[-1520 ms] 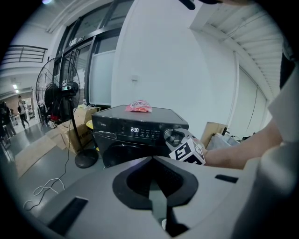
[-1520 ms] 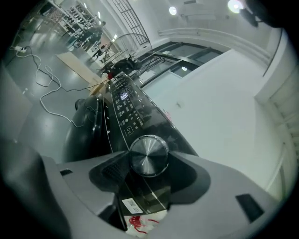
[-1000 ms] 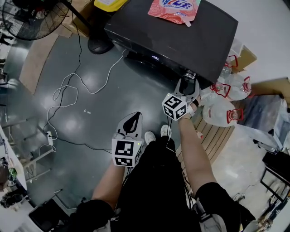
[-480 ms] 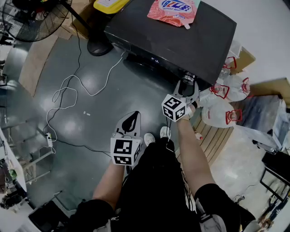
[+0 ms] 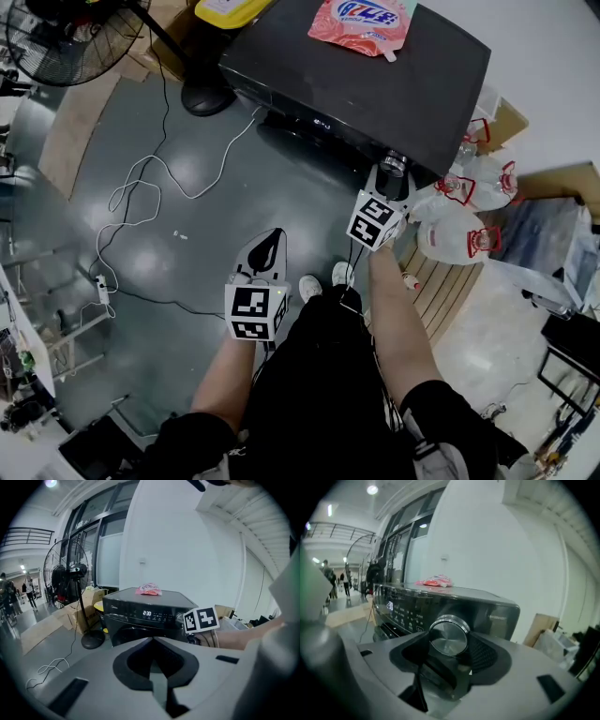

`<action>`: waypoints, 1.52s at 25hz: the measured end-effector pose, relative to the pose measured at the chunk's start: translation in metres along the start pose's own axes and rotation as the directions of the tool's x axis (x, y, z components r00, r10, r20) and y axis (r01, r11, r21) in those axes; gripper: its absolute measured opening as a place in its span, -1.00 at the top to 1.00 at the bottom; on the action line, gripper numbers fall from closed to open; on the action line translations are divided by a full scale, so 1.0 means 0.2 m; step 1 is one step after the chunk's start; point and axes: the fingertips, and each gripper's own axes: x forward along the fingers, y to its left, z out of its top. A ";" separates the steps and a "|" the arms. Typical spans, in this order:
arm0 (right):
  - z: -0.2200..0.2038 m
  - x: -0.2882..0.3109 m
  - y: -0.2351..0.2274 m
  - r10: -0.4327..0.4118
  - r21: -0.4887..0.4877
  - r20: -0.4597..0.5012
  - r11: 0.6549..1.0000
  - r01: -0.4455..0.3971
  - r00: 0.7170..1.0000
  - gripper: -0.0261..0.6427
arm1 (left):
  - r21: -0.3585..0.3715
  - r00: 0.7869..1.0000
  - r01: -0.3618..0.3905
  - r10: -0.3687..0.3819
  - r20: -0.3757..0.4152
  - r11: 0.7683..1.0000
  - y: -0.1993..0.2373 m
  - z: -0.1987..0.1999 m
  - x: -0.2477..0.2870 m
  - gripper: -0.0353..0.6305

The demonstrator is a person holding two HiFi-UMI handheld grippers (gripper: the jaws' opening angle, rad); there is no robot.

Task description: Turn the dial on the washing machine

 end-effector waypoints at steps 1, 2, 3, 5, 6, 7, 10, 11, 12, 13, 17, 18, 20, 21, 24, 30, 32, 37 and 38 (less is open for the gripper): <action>0.00 0.00 0.00 0.016 0.055 0.004 0.998 -0.016 1.000 0.12 | 0.000 1.000 -0.002 0.002 0.002 1.000 0.01 0.00 -0.01 0.86; 0.00 0.01 -0.01 0.026 0.096 0.008 0.995 -0.026 1.000 0.12 | -0.001 1.000 -0.003 0.003 0.004 1.000 0.01 0.01 -0.01 0.86; 0.01 0.01 -0.01 0.031 0.122 0.011 0.992 -0.032 0.999 0.12 | -0.001 1.000 -0.004 0.004 0.005 1.000 0.01 0.01 -0.01 0.86; 0.00 0.02 -0.02 0.033 0.138 0.012 0.990 -0.035 0.999 0.12 | -0.002 1.000 -0.005 0.005 0.008 1.000 0.02 0.02 -0.02 0.86; 0.00 0.02 -0.02 0.034 0.133 0.013 0.990 -0.035 0.999 0.12 | -0.003 1.000 -0.005 0.005 0.010 1.000 0.03 0.02 -0.02 0.86; 0.00 0.02 -0.01 0.034 0.127 0.015 0.991 -0.036 0.999 0.12 | -0.003 1.000 -0.005 0.005 0.012 1.000 0.03 0.02 -0.02 0.86; 0.00 0.01 -0.01 0.041 0.125 0.032 0.991 -0.045 0.999 0.11 | -0.006 1.000 -0.002 0.002 0.018 1.000 0.03 0.04 -0.02 0.86; 0.01 0.01 -0.01 0.045 0.129 0.042 0.990 -0.050 0.998 0.11 | -0.006 1.000 0.000 0.000 0.022 1.000 0.03 0.05 -0.03 0.86; 0.01 0.00 -0.01 0.049 0.135 0.053 0.989 -0.055 0.997 0.12 | -0.006 1.000 0.001 -0.001 0.027 1.000 0.03 0.06 -0.03 0.86; 0.03 -0.02 -0.02 0.052 0.139 0.066 0.988 -0.061 0.996 0.13 | -0.006 0.999 0.002 -0.002 0.033 1.000 0.03 0.08 -0.04 0.86; 0.16 -0.18 -0.02 0.113 0.135 0.154 0.982 -0.134 0.982 0.40 | -0.010 0.998 0.007 -0.007 0.066 1.000 0.02 0.15 -0.07 0.86; 0.21 -0.25 -0.01 0.138 0.126 0.184 0.979 -0.162 0.973 0.51 | -0.013 0.997 0.009 -0.008 0.079 1.000 0.01 0.18 -0.08 0.86; 0.33 -0.39 -0.01 0.174 0.088 0.250 0.976 -0.201 0.953 0.86 | -0.017 0.993 0.014 -0.012 0.114 1.000 -0.01 0.25 -0.09 0.86; 0.39 -0.46 -0.01 0.190 0.069 0.279 0.974 -0.217 0.941 0.92 | -0.017 0.991 0.017 -0.015 0.135 1.000 -0.02 0.29 -0.10 0.86; 0.55 -0.67 -0.01 0.234 0.031 0.336 0.965 -0.259 0.913 0.93 | -0.012 0.981 0.029 -0.026 0.190 1.000 -0.07 0.42 -0.16 0.86; 0.93 -1.00 -0.06 0.295 0.022 0.462 0.939 -0.344 0.836 0.93 | 0.006 0.946 0.054 -0.053 0.320 0.999 -0.17 0.69 -0.32 0.86; 1.05 -1.10 -0.08 0.302 0.023 0.501 0.932 -0.361 0.811 0.93 | 0.020 0.931 0.057 -0.060 0.360 0.998 -0.21 0.77 -0.39 0.86; 1.15 -1.31 -0.11 0.297 0.026 0.541 0.929 -0.368 0.787 0.93 | 0.051 0.903 0.071 -0.086 0.421 0.996 -0.29 0.89 -0.55 0.86; 1.16 -1.33 -0.11 0.299 0.023 0.542 0.929 -0.369 0.786 0.93 | 0.059 0.899 0.072 -0.091 0.429 0.996 -0.31 0.91 -0.57 0.86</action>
